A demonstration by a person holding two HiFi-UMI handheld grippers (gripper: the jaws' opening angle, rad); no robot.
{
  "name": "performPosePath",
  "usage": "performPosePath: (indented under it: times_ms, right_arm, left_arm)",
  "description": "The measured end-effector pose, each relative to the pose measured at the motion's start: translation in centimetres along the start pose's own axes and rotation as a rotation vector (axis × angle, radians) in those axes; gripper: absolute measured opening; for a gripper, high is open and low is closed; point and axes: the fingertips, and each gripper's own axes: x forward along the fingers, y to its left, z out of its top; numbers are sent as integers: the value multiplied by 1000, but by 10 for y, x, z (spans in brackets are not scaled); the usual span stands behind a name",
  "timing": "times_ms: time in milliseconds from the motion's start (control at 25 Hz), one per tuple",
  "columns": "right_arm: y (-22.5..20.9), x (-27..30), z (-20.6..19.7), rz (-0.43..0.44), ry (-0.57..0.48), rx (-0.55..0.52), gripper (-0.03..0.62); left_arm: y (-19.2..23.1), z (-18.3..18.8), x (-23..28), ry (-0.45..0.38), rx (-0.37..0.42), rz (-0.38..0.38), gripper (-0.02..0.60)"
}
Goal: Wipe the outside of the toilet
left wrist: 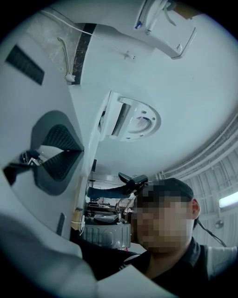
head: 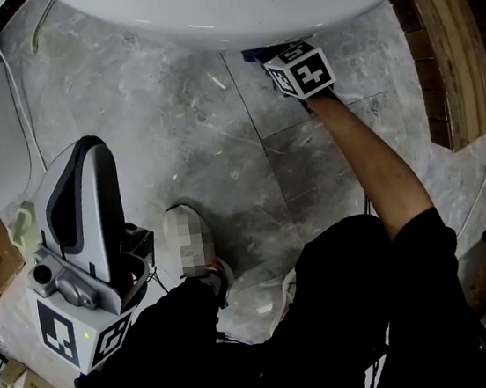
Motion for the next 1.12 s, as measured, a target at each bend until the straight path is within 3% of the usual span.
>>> performPosePath:
  times_ms: [440,600,960,1120]
  right_arm:
    - [24,-56,1,62,-98,-3,120]
    - [27,-107,14,76,-217,20,118]
    - [59,-242,81,26,-531,-183,118]
    - [61,-296,123,32,-633,-175,118]
  left_arm:
    - [-15,9,-4,-29,6,-6,9]
    - [-24,13,-5,-43,14,-14,9]
    - [-40,17,2,-45,46,-30,9]
    - [-43,18,7,-41,54,-40,9]
